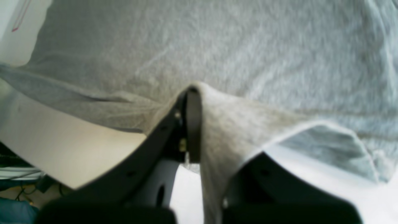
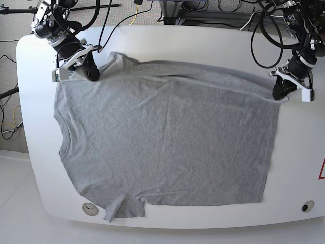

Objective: Fold the T-shirt properly
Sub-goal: 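Pinch the shirt's shoulder edge with both grippers, then lift the pinched edge with both grippers and fold it over the shirt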

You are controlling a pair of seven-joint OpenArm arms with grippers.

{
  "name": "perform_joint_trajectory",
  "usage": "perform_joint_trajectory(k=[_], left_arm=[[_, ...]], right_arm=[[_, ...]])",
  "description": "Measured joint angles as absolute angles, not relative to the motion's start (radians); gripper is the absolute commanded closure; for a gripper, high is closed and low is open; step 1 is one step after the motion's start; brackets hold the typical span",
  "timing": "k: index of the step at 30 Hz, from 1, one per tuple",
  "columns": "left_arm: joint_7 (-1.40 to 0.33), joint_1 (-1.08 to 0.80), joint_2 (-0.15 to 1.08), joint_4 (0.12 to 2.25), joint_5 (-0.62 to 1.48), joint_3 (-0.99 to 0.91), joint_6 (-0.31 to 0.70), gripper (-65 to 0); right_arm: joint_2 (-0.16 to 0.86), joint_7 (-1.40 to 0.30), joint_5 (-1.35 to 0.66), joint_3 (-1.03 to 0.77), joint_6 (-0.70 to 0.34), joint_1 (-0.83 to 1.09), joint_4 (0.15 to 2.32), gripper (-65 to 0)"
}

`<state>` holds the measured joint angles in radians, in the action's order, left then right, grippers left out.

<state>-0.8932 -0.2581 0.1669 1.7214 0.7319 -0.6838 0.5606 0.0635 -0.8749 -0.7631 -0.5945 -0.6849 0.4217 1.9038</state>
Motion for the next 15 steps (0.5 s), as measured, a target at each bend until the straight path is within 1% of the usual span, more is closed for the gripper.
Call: perform_joint_trajectory(k=[10,15], left_arm=[[-0.893,-0.120,0.164,1.721,0.699,-0.685,0.559,0.0],[-0.894,-0.072,0.163,1.721,0.688,-0.686,0.559,0.0]], right_arm=[[0.064,-0.871,-0.753,-0.594,-0.677,0.270,1.883,0.0],[0.065,-0.877,-0.592,-0.539,-0.654,0.178,1.817,0.0]])
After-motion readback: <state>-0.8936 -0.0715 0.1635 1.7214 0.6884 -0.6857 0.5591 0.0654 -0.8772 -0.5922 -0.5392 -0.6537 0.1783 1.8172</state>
